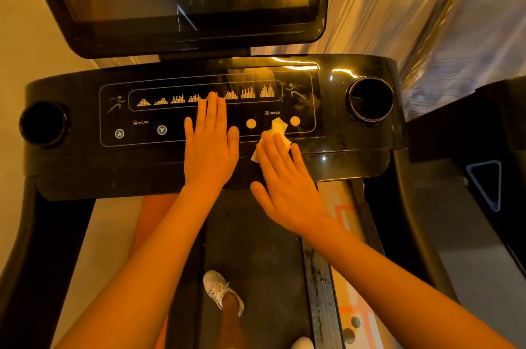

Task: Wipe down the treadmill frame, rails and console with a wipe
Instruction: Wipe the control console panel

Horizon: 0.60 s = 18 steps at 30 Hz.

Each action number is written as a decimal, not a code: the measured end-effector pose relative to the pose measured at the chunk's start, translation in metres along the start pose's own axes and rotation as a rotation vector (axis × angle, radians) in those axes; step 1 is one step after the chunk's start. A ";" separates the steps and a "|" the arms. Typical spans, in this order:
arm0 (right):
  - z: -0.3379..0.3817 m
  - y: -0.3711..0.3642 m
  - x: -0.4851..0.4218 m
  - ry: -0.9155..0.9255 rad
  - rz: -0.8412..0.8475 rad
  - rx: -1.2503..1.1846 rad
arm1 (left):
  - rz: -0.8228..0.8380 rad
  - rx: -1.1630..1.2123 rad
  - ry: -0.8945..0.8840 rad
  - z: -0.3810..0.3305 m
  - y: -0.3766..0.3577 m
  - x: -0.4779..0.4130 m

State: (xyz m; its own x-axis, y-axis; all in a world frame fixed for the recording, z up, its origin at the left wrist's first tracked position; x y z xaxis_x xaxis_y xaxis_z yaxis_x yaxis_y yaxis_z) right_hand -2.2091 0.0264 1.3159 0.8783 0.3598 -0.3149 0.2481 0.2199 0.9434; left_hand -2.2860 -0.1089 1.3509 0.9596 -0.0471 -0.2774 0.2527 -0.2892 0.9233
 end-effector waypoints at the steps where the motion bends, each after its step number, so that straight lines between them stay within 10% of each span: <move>1: -0.002 0.000 -0.002 -0.013 0.007 0.008 | -0.006 0.001 -0.004 0.000 0.001 0.001; 18: -0.002 0.000 -0.034 -0.028 0.015 -0.012 | -0.040 0.021 -0.085 0.009 -0.003 0.025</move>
State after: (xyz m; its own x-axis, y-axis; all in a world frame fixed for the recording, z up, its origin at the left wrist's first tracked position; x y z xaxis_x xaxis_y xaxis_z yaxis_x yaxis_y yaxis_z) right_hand -2.2405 0.0162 1.3262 0.8931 0.3375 -0.2975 0.2300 0.2259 0.9466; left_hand -2.2639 -0.1182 1.3386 0.9347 -0.1158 -0.3360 0.2869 -0.3122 0.9057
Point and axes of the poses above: each hand's wrist, its own x-axis away from the middle knuckle, its own y-axis out of the back of the hand, z = x × y, the point moved 10 cm from there along -x, towards the middle knuckle, and after that the axes turned 4 degrees about x, right-handed, at the moved point
